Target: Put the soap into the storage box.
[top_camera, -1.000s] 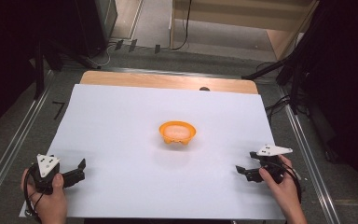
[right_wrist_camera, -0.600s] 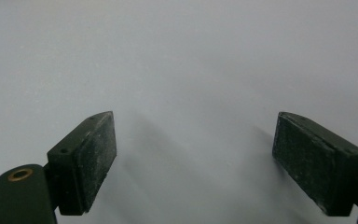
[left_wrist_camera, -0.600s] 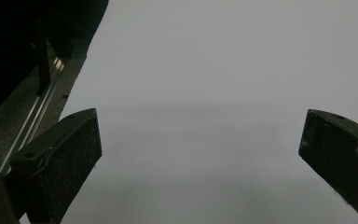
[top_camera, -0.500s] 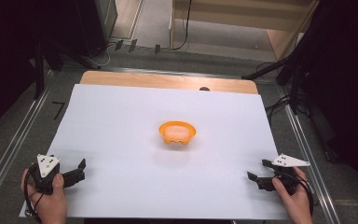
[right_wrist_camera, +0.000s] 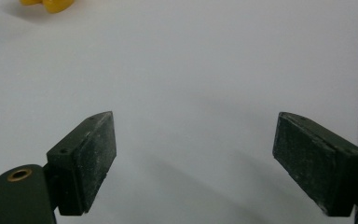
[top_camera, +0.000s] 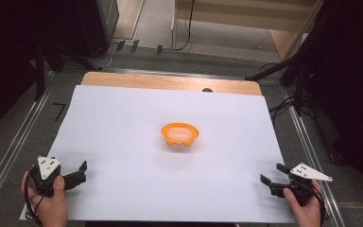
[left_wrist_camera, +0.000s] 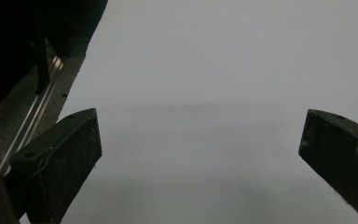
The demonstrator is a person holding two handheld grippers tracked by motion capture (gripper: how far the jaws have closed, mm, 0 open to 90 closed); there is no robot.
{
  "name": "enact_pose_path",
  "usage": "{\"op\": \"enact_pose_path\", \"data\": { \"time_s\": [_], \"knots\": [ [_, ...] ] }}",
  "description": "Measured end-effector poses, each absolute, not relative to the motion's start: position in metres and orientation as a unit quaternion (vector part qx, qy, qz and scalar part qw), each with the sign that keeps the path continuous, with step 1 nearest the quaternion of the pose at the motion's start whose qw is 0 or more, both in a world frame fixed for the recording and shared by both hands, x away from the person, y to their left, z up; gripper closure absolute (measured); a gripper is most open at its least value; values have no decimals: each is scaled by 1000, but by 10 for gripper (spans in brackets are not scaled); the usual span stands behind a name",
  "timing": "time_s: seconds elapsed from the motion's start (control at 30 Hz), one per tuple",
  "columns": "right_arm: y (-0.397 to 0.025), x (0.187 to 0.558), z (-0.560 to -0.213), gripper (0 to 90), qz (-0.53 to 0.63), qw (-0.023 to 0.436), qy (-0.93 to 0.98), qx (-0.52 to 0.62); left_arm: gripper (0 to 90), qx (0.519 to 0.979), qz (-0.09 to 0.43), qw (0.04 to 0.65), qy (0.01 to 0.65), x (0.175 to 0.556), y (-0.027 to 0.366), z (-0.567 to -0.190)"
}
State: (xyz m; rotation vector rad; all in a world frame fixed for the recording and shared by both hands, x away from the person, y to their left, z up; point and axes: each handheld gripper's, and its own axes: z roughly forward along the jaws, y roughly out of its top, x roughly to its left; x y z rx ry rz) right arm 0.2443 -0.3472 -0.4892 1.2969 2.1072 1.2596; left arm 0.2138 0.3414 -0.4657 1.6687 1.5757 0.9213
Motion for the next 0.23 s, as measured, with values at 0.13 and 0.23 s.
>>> {"op": "enact_pose_path", "data": {
  "time_s": [0.13,0.23],
  "knots": [
    [-346,239,-488,135,454,206,743,447,0,638,351,328,602,214,341,-466],
    [-345,240,-489,149,447,208,743,453,0,638,351,327,602,214,341,-466]
  ]
}}
